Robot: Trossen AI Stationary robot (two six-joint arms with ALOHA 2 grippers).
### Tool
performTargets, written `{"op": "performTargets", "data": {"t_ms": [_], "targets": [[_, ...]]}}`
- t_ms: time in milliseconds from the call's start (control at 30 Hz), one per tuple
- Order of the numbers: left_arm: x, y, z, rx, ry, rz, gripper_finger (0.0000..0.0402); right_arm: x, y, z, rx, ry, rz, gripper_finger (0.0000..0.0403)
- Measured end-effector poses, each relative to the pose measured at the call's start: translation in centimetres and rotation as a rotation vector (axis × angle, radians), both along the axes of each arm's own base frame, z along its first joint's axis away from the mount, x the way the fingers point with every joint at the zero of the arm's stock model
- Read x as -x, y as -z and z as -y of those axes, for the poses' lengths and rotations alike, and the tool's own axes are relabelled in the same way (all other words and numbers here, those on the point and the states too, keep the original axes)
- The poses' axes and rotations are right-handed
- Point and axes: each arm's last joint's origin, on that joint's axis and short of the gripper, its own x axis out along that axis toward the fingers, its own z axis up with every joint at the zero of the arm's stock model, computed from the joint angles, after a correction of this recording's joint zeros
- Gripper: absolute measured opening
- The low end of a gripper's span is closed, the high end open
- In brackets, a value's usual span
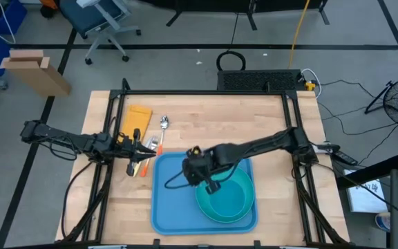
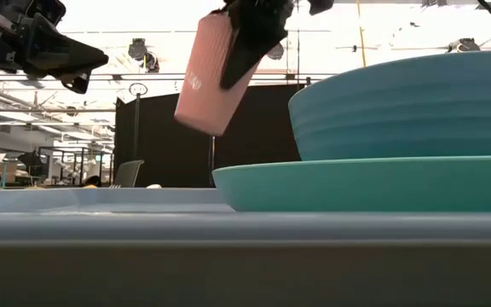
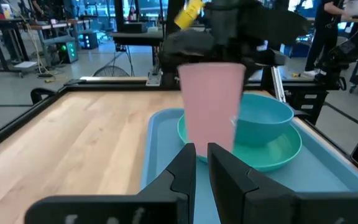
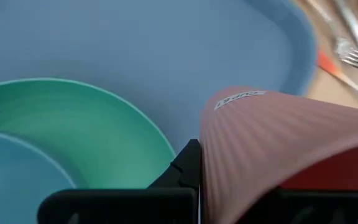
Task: Set up tray
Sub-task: Put the pink cup on the top left of the light blue plate on the blue serving tray
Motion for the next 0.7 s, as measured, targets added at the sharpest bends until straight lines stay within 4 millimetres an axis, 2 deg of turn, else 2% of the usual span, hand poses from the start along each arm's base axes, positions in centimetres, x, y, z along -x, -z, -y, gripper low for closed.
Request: {"op": "performTargets", "data": {"t_ms": [233,533,700], "targets": [[0.0,0.2,0.0,0.008,-0.002,-0.023,0.0047,-1.3,2.6,-1.3,-0.007,-0.011,-0.007,0.0],[0.0,0.2,0.0,0.007,-0.003,-0.018,0.0047,-3.3,3.5,-1.8,-0.051,0.086,-0.078,0.0],[0.0,0.1,0.0,0.009,-0.007,-0.016,0.0047,-4.2,3.7,-0.5,-0.121,0.26,-0.061,0.0]]}}
